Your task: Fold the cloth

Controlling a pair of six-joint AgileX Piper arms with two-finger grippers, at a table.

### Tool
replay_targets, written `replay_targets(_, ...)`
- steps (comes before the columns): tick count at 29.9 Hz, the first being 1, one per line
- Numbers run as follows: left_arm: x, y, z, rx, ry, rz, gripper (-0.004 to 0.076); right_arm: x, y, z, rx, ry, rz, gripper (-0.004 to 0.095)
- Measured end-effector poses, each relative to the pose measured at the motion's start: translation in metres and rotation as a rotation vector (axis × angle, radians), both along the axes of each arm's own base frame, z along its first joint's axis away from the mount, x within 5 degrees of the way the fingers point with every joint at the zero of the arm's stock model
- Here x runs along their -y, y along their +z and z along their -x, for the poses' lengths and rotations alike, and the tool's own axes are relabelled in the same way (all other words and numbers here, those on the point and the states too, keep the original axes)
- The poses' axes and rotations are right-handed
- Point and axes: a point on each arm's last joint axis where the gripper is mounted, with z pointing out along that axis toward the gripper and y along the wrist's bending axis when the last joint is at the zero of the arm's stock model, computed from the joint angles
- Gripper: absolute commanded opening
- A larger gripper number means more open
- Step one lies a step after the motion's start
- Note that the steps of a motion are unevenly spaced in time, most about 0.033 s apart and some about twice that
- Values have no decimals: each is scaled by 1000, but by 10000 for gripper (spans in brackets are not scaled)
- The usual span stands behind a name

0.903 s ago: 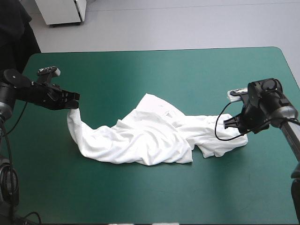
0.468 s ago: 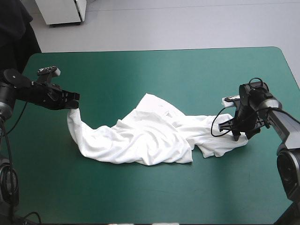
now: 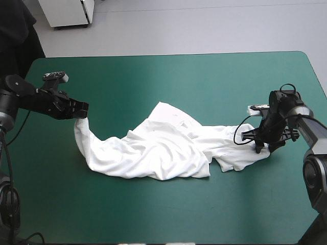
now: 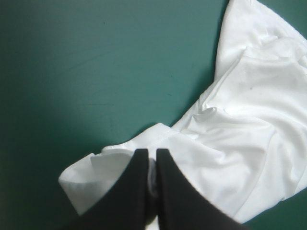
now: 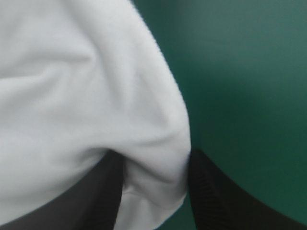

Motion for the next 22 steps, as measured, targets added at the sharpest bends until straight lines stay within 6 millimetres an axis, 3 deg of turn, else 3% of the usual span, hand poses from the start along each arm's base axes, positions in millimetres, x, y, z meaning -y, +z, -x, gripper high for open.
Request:
replay_targets(2, 0, 4, 3, 13, -1, -4, -22, 1, -2, -2, -16, -6, -10, 409)
replay_targets(4, 1, 9, 6, 28, -1, -8, -22, 1, -4, -3, -29, -8, -18, 331)
replay_targets(9, 2, 18, 14, 55, -2, -23, -22, -1, -5, -3, -39, -4, -32, -10)
replay_targets(16, 5, 33, 27, 96, 5, -41, -22, -4, 7, 0, -2, 6, -66, -17)
replay_targets(19, 10, 46, 38, 138, -4, -47, -22, -5, 34, 2, 78, 9, -71, -17)
replay_targets(22, 18, 62, 55, 195, -25, -55, -22, -5, 87, 5, 241, 14, -74, -17)
